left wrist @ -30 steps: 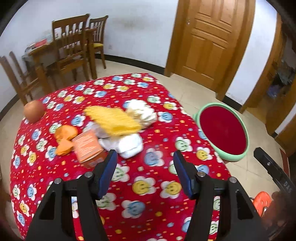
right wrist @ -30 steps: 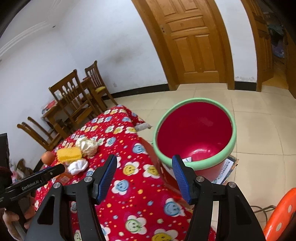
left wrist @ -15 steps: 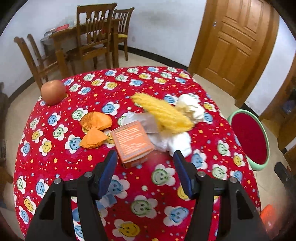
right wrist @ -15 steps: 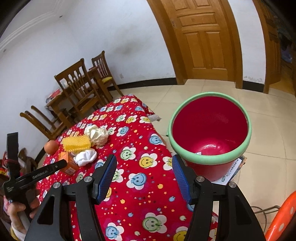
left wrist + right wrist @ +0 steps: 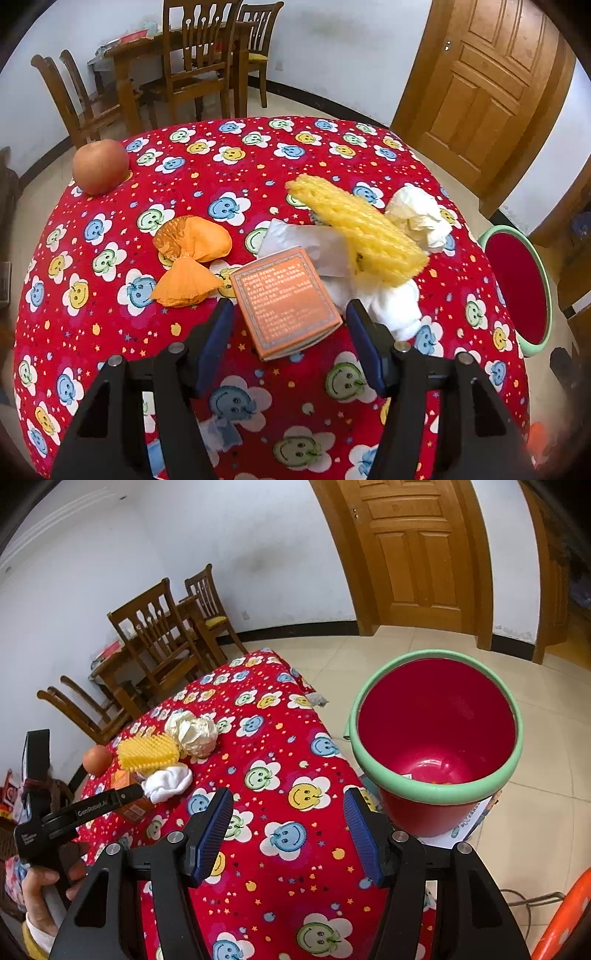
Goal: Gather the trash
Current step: 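Grasp the orange-labelled box with the left gripper while the right grasps the white cloth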
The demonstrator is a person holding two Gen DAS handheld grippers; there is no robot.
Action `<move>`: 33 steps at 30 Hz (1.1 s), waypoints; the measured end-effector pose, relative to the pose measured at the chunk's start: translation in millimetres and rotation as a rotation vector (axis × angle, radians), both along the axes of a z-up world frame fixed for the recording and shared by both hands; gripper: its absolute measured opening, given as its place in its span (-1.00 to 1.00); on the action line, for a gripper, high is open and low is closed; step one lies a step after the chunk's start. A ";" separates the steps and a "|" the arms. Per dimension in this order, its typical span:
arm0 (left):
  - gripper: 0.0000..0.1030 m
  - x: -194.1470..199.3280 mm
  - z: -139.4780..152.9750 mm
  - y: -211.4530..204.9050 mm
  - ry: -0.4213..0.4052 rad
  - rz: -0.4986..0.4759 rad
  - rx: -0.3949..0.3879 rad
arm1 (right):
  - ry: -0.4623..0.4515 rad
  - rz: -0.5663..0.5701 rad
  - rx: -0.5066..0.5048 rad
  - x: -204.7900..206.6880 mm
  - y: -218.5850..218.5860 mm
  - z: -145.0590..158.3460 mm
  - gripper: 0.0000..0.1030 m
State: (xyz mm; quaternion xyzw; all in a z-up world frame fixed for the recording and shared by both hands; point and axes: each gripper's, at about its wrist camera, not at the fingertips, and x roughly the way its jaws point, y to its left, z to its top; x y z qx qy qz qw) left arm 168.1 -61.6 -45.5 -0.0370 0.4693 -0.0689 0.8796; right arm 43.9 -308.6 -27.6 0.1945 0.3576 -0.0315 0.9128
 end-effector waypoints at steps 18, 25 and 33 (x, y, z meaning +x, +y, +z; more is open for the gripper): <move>0.08 -0.2 -5.8 15.2 -0.010 -0.005 -0.056 | 0.027 0.063 -0.012 20.9 26.4 -5.9 0.23; 0.07 -11.5 7.6 28.1 -0.047 -0.005 -0.080 | 0.034 0.092 -0.021 29.0 41.5 -5.2 0.24; 0.07 -20.1 16.1 52.0 -0.069 0.043 -0.058 | 0.044 0.155 -0.029 46.5 68.9 -6.3 0.23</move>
